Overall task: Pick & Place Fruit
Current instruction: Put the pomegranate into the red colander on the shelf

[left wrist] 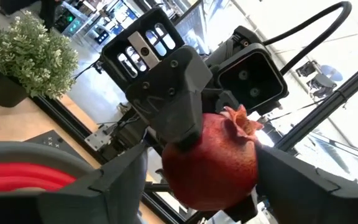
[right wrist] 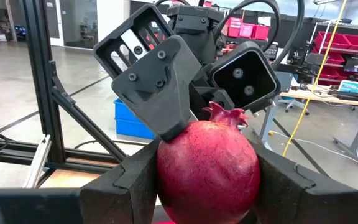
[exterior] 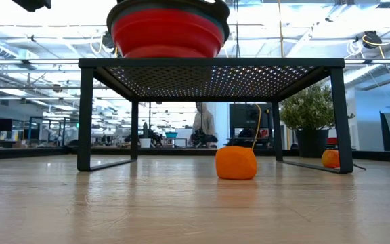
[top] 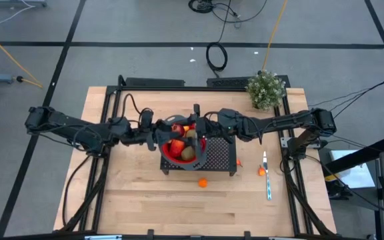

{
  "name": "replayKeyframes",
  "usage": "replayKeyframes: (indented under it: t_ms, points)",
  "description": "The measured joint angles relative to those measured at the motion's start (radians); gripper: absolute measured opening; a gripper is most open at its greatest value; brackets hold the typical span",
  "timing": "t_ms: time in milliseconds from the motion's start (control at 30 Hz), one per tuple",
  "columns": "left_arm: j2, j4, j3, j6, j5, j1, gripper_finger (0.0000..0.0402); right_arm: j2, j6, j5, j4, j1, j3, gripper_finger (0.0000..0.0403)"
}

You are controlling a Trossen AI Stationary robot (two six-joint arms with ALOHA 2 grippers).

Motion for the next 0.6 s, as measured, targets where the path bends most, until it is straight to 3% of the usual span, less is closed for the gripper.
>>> replayKeyframes:
  t_ms: [367, 600]
  points:
    - [-0.001, -0.001, 0.0, -0.051, 0.049, 0.019, 0.0196, -0.001, 0.003, 0.003, -0.021, 0.002, 0.0, 0.0199]
    - [-0.001, -0.002, 0.0, -0.061, 0.05, 0.019, 0.0201, -0.001, -0.002, 0.003, -0.028, 0.002, 0.0, 0.0225]
